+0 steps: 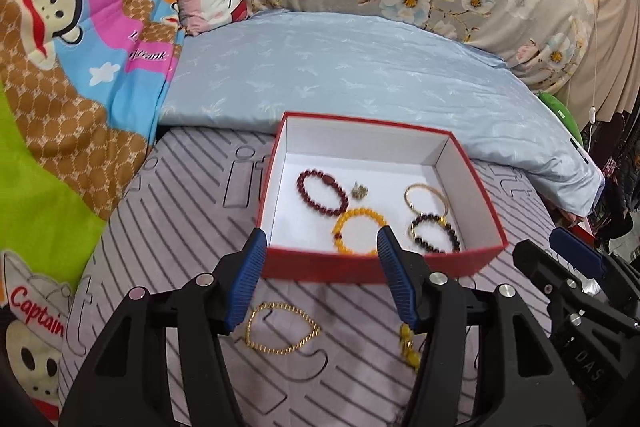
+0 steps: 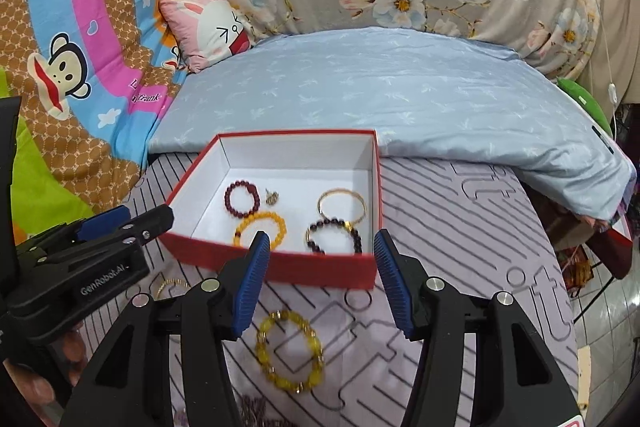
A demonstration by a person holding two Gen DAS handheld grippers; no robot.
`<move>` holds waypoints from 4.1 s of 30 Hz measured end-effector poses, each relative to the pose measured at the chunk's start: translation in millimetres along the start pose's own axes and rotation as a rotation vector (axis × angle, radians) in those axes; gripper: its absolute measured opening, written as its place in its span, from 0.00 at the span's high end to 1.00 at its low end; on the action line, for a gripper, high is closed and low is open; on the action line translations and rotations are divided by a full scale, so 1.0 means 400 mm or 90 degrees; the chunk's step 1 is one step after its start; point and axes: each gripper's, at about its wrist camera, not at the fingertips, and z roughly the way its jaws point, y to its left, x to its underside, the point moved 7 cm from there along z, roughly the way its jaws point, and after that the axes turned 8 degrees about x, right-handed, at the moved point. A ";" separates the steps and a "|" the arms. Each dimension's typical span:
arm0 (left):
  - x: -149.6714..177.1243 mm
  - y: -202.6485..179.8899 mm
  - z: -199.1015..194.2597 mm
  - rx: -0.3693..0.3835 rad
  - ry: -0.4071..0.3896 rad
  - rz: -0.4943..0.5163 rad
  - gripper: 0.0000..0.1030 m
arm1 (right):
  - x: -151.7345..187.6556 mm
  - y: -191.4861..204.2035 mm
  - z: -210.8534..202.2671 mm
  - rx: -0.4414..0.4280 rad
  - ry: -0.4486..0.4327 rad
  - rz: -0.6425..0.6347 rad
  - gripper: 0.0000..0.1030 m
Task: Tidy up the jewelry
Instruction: 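Move both grippers back from the red box toward the remaining bracelets, then grasp the yellow crystal bracelet with the right gripper while the left grasps the gold bead bracelet, then carry both bracelets into the red box and open both grippers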
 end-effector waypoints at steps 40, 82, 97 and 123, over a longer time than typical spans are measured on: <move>0.213 0.161 0.091 -0.078 0.096 -0.071 0.47 | 0.229 0.016 0.083 -0.007 0.115 -0.003 0.53; 0.236 0.127 0.093 -0.105 0.082 -0.024 0.53 | 0.266 0.029 0.127 0.022 0.121 -0.031 0.80; 0.264 0.090 0.058 -0.044 0.094 -0.015 0.97 | 0.297 0.024 0.091 -0.006 0.140 -0.021 0.91; 0.212 -0.035 -0.179 0.037 0.034 -0.006 0.97 | 0.203 -0.054 -0.175 -0.045 0.040 0.050 0.91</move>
